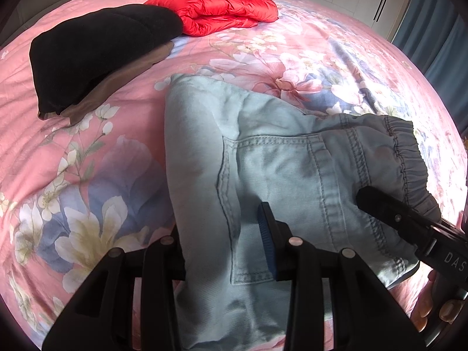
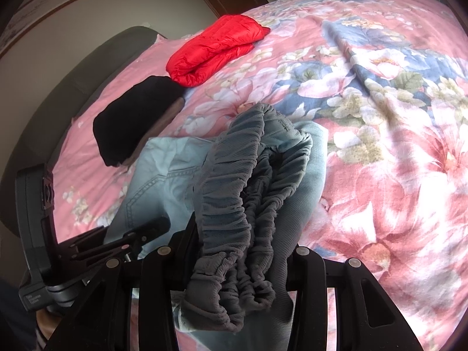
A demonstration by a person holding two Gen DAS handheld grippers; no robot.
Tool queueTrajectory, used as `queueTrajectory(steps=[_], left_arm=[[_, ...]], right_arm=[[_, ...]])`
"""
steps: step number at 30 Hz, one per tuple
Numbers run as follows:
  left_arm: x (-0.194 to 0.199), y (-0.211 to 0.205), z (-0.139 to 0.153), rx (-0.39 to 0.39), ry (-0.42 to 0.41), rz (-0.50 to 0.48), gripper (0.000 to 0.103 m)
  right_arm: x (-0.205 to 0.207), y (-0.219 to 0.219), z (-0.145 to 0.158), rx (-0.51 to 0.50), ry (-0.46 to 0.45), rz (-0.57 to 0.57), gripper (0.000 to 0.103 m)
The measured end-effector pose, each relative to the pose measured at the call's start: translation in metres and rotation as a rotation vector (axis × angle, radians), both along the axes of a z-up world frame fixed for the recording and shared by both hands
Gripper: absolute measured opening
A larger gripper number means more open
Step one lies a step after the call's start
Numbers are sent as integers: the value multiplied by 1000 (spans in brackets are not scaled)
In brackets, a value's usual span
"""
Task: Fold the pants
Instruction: 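Lift the folded jeans with both tools and carry them across the bed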
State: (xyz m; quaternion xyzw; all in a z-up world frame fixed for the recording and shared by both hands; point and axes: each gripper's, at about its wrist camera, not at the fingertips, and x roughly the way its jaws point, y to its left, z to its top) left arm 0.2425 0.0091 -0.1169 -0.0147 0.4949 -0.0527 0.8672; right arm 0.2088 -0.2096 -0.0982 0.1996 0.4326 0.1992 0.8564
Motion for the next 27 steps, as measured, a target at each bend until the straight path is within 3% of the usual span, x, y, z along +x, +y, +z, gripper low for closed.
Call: queueTrajectory(steps=[16,27], left_arm=[[2,0,-4,23,-2,-3,40],[5,6,-8,48,-1,21,60]], right_arm=[[-1,1,-7,-23,15,-17,44],[1,2,-11,-44,34,-33,48]])
